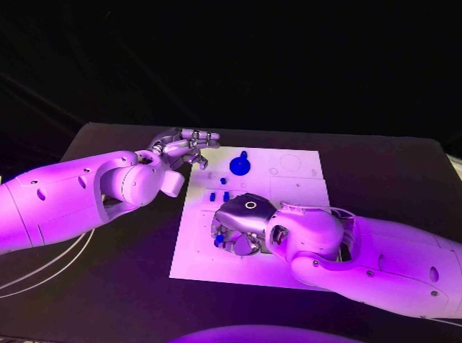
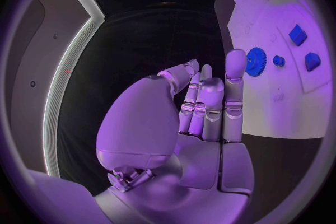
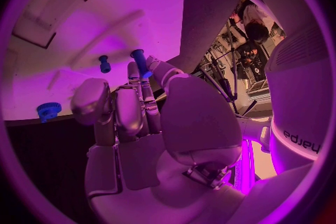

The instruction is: Assemble the parts on the task board

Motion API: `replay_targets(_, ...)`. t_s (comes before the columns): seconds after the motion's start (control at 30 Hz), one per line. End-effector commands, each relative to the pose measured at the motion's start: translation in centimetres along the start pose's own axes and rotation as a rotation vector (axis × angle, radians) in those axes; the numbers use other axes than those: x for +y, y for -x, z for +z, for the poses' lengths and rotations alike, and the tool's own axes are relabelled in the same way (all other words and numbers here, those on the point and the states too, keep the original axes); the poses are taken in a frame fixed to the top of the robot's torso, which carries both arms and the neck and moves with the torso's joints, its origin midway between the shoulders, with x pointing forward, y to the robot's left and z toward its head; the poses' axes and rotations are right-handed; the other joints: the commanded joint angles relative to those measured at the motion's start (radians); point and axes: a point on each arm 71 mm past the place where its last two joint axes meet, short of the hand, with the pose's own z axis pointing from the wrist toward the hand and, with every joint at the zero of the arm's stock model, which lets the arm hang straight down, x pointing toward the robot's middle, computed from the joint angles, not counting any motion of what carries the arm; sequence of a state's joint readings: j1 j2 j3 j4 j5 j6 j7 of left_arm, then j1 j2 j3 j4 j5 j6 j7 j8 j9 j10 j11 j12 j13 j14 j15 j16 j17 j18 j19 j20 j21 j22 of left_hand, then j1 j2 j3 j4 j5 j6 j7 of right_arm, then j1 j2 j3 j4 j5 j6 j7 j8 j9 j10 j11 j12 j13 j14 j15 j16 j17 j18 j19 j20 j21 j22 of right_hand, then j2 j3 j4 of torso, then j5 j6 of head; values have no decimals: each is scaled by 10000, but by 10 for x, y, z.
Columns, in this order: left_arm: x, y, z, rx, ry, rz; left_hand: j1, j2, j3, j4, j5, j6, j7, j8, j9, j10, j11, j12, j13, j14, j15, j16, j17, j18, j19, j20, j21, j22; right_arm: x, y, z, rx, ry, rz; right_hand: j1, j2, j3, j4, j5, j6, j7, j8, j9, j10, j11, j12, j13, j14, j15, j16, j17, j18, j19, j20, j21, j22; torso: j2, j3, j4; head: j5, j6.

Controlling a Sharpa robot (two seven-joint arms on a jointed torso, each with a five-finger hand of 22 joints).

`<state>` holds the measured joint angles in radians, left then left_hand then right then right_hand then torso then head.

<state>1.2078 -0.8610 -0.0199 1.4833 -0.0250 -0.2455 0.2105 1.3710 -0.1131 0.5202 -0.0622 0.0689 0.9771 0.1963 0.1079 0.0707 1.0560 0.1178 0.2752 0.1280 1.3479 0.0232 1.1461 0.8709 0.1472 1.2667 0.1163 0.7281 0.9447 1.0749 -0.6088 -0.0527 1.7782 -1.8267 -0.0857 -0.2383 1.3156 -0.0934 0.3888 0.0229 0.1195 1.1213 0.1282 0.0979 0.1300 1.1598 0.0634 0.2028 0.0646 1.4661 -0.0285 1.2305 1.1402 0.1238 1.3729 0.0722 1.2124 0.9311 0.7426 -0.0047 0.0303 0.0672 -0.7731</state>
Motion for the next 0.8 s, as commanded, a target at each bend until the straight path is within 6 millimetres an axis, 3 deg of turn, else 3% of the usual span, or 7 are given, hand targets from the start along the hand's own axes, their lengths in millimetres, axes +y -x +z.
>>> replay_targets(0.03,0,-2,0,254,34,-73,13,51,-60,-32,-29,-79,25,44,-11,-93,0,40,10,-47,7,2,-18,186,-6,37,-42,-26,0,-3,0,66,96,117,-220,-293,-283,74,85,-460,35,-276,-142,-442,100,-247,-23,351,151,-8,-97,-74,-68,115,-72,-124,-1,11,0,0,5)
replay_targets(0.17,0,-3,0,281,69,-73,13,51,-60,-32,-29,-79,25,44,-11,-93,0,40,10,-47,7,2,-18,186,-6,37,-42,-26,0,0,0,-362,122,284,-229,-435,-722,58,79,-1222,38,-371,-334,-1393,262,-580,-18,222,263,-381,-552,41,-318,226,-487,-773,-12,10,0,-6,13)
replay_targets(0.4,1,-3,0,367,179,-45,15,42,-76,-46,-29,-121,33,41,-17,-144,12,47,6,-59,14,1,-39,191,-17,41,-80,-54,-6,7,-6,-1445,-128,637,25,-365,-1965,208,133,-2511,-211,-327,-618,-3263,632,-663,60,-155,541,-1596,-1982,376,-1067,455,-1998,-2890,-5,25,0,-10,46)
replay_targets(0.47,1,-2,0,358,180,-34,15,42,-77,-47,-29,-124,33,41,-18,-148,12,48,6,-60,15,1,-40,192,-18,42,-83,-57,-9,8,-10,-1650,-224,811,203,-269,-2325,319,204,-2564,-194,-323,-609,-3435,636,-397,104,-152,534,-1686,-2112,382,-1030,476,-2119,-3016,-7,26,-8,-21,63)
replay_targets(0.57,1,-2,0,327,153,-22,23,45,-76,-54,-27,-133,34,42,-18,-157,13,52,6,-62,16,5,-41,191,-16,42,-78,-53,-15,10,-19,-1989,-342,1242,408,-134,-2588,436,341,-2506,17,-325,-596,-3513,614,4,160,-426,540,-2395,-2934,523,-1331,462,-2777,-3879,-14,1,-19,-63,78)
replay_targets(0.67,1,-1,-1,307,132,-15,25,45,-76,-56,-27,-135,34,42,-18,-159,13,53,6,-62,16,5,-41,190,-15,43,-77,-52,-23,14,-32,-2419,-480,1780,634,40,-2630,419,437,-2250,190,-280,-567,-3334,517,486,232,-407,466,-2524,-3122,516,-1268,408,-2886,-3969,-9,-9,-10,-87,95)
replay_targets(0.8,1,0,-1,275,124,-7,25,45,-76,-56,-27,-135,34,42,-18,-159,13,53,6,-62,16,5,-41,190,-15,43,-77,-52,-39,22,-55,-2720,-1046,2650,832,278,-2504,361,439,-1705,270,-122,-502,-2174,288,1326,403,-72,279,-1904,-2470,358,-781,292,-2249,-3029,-12,12,-8,-184,165)
